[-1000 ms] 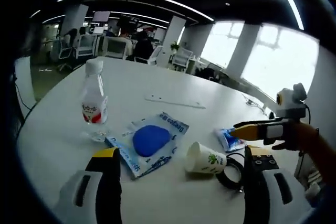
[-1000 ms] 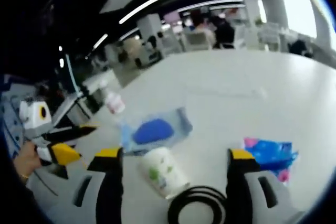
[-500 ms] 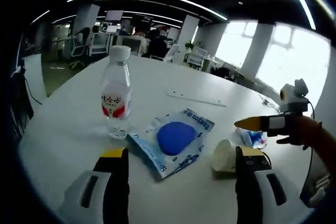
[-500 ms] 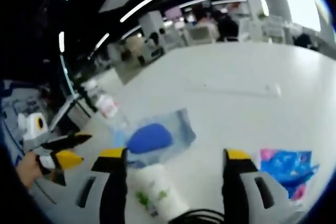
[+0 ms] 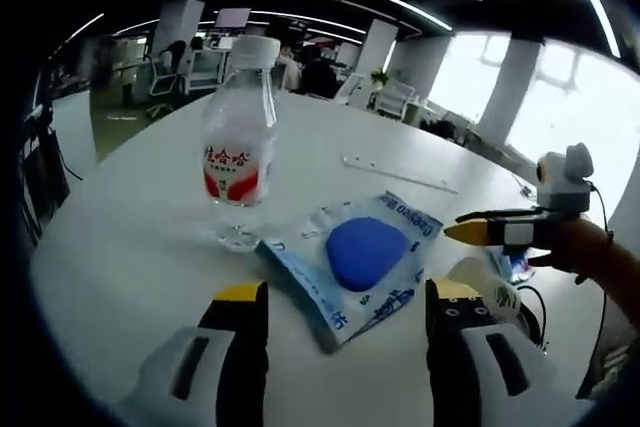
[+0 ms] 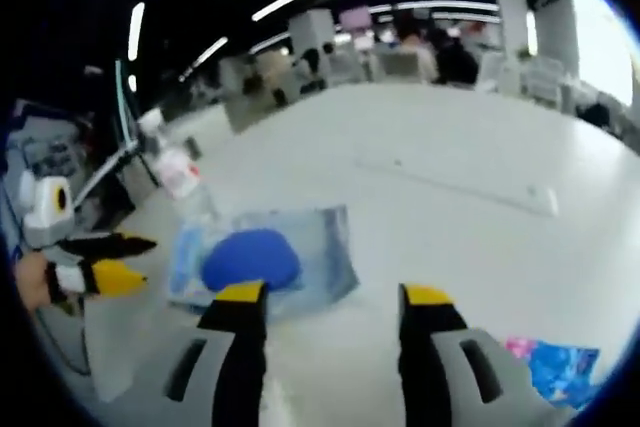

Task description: Arrange the tabletop items into an orderly group along one side of the table until the central work area is clear of visible clutter.

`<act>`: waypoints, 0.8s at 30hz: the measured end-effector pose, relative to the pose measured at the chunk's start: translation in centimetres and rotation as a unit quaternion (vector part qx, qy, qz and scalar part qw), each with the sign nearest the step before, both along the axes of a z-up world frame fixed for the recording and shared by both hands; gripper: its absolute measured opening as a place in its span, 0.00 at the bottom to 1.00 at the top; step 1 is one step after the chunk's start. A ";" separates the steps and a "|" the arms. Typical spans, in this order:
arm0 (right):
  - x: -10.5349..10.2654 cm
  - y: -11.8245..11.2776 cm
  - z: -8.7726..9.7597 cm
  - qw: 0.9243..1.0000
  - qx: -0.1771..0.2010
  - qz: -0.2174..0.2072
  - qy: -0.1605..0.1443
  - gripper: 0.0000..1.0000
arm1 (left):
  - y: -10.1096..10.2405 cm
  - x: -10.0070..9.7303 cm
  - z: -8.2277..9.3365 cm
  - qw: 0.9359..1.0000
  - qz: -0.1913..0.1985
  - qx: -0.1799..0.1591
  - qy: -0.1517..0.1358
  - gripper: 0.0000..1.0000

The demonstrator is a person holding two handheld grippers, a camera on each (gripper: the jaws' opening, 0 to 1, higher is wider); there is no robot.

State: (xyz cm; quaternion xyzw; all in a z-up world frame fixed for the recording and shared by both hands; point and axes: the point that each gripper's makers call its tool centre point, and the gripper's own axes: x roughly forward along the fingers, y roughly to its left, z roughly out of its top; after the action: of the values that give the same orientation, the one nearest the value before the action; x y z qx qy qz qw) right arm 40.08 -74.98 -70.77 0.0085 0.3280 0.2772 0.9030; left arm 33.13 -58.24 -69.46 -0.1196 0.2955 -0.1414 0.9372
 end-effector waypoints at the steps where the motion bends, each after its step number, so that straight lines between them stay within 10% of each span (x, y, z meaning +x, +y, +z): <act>1: 0.1 -0.2 -0.5 1.000 -0.009 -0.005 0.010 0.43 | 0.0 0.0 -0.2 1.000 0.000 0.000 0.002 0.58; 12: 1.1 0.5 -1.3 1.000 0.018 0.000 0.020 0.31 | 0.0 -1.3 -2.8 0.997 0.036 -0.001 0.073 0.37; 24: 1.6 0.1 -1.7 1.000 -0.002 -0.010 0.014 0.12 | -0.3 -1.2 -4.4 0.996 0.045 0.010 0.075 0.20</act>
State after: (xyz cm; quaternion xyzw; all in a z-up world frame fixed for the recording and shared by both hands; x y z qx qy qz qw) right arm 41.69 -74.90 -72.44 0.0140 0.3411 0.2673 0.9011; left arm 31.98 -58.53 -73.81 -0.1336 0.3610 -0.0864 0.9189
